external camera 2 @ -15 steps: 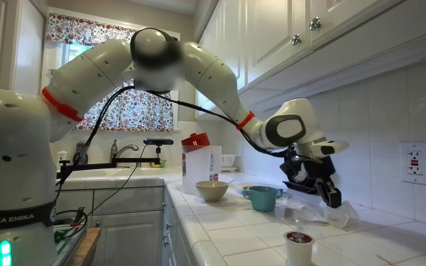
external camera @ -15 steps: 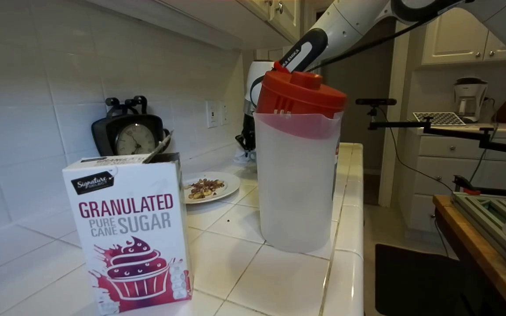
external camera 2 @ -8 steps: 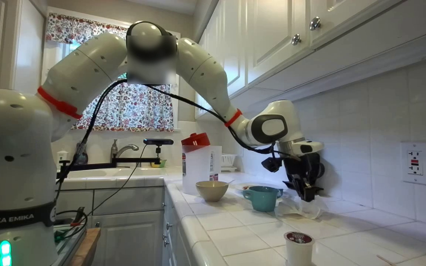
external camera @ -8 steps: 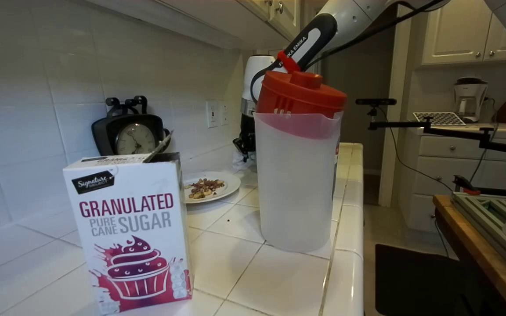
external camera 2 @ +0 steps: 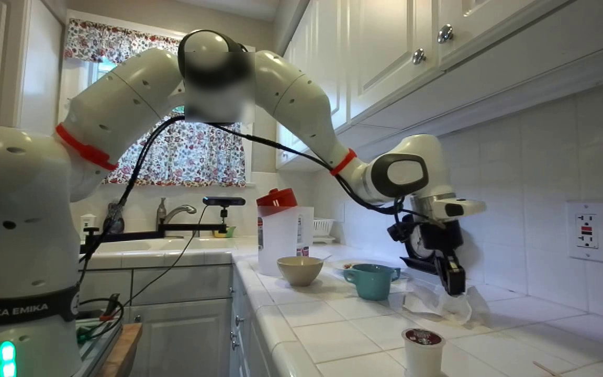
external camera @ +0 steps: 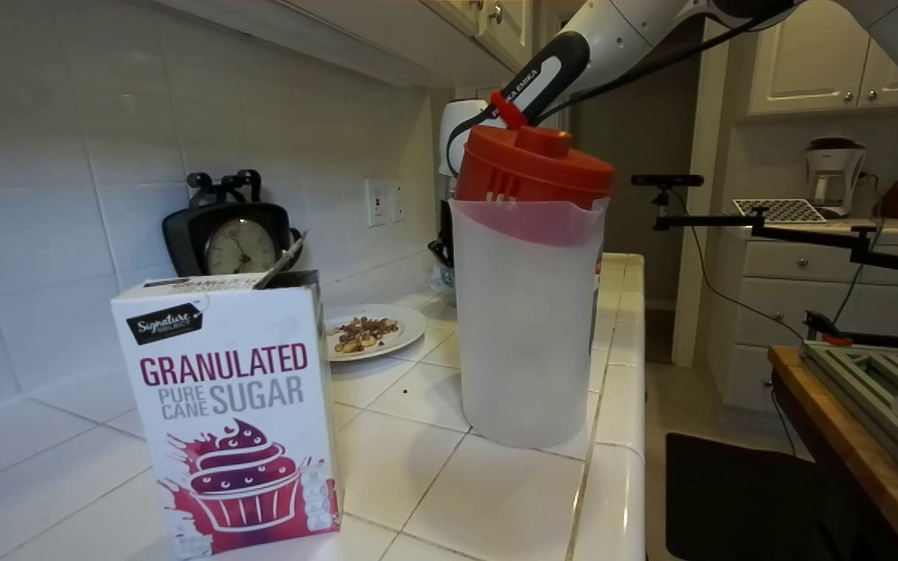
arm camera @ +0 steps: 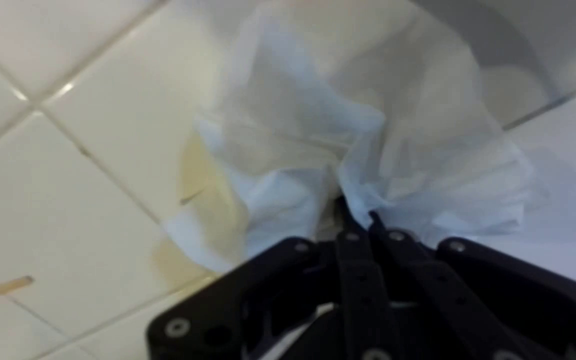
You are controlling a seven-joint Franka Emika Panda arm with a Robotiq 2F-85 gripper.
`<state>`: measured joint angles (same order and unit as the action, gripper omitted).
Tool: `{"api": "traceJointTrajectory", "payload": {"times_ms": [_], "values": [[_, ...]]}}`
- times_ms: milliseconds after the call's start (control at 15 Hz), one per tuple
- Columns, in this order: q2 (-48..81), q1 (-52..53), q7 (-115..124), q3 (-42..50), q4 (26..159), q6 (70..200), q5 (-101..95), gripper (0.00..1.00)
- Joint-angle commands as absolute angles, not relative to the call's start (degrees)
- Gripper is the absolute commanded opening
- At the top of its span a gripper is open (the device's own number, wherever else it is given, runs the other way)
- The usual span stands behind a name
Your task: Wipe four tiles of the counter using the serviette
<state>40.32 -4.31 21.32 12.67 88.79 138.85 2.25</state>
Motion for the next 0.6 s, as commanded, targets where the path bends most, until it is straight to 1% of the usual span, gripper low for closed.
{"api": "traceJointTrajectory", "payload": {"times_ms": [0, 200, 533], "values": [[44.62, -8.04, 24.63, 12.86, 81.92, 133.32, 5.12, 0.0], [45.26, -9.45, 25.53, 12.51, 79.98, 132.07, 6.13, 0.0], [43.82, -5.85, 24.04, 9.64, 81.35, 134.54, 5.13, 0.0]]}}
